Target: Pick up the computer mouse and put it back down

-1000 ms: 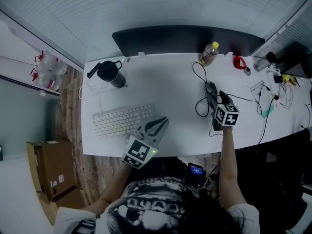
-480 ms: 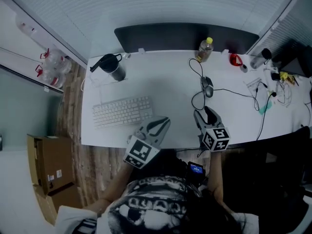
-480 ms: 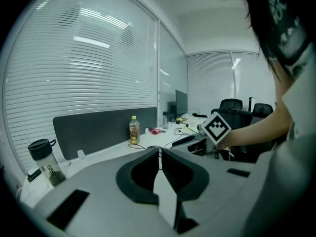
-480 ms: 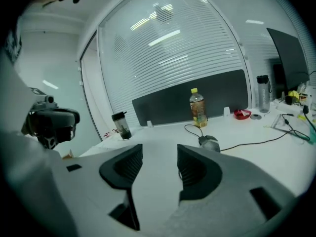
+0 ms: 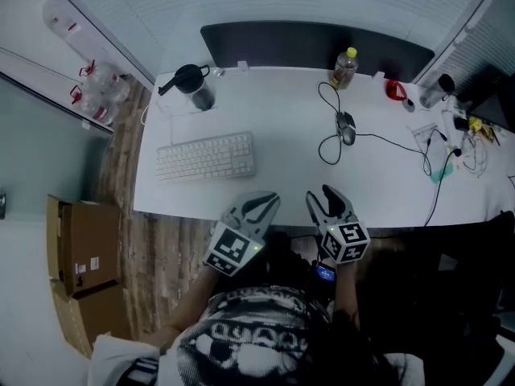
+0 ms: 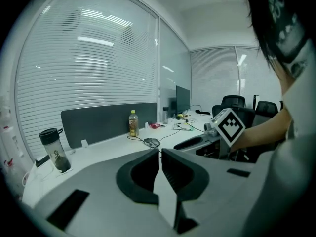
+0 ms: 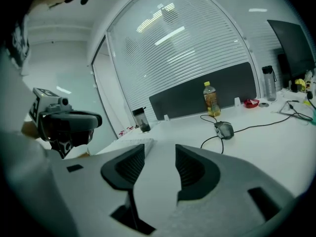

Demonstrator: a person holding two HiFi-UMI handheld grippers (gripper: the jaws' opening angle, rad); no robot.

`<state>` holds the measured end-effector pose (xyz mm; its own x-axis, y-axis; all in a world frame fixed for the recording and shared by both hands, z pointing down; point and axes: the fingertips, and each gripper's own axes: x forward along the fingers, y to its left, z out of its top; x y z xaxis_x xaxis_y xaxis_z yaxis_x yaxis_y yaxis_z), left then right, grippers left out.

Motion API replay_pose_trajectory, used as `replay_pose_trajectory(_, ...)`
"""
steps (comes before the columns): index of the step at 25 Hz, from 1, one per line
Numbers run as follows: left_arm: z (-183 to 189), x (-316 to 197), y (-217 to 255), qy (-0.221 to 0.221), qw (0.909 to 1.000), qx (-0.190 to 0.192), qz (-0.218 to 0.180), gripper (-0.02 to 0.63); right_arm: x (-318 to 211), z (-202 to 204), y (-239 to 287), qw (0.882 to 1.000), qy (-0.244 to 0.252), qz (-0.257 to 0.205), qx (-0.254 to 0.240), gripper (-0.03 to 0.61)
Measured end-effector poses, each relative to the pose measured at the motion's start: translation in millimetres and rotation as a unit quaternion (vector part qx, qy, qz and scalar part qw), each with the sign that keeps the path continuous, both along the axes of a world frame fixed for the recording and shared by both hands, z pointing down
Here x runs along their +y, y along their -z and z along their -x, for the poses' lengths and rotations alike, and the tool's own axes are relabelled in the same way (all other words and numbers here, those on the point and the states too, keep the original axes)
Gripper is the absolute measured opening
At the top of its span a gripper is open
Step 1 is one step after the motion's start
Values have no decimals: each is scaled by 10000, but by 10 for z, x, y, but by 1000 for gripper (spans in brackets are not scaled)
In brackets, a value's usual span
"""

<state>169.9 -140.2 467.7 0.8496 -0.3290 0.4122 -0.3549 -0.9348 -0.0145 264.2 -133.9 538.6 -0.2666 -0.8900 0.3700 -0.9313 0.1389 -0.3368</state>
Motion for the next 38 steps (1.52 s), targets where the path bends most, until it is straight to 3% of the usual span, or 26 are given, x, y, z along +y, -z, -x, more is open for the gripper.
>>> replay_pose_trajectory(8,124,8,85,209,9997,-57,-102,15,155,342,39,9990,444,-5,38,169)
replay_pose_trajectory(14,396,103,94,330,9993,-128,-138,15,224,546,138,9987,502,-121,26,152)
replay_pose_trajectory(21,914,349,134,470,9987,-86,-204,15,343,1004,385,9973,605,-406,63,126)
replay_pose_trajectory(31,1995,767,183,997,9944,91,-324,15,806,1951,599,9941,848,-641,194,54)
replay_pose_trajectory(38,2408,1211,165,997,9942,291,-288,15,1266,2409,688,9924,919,-709,399,37)
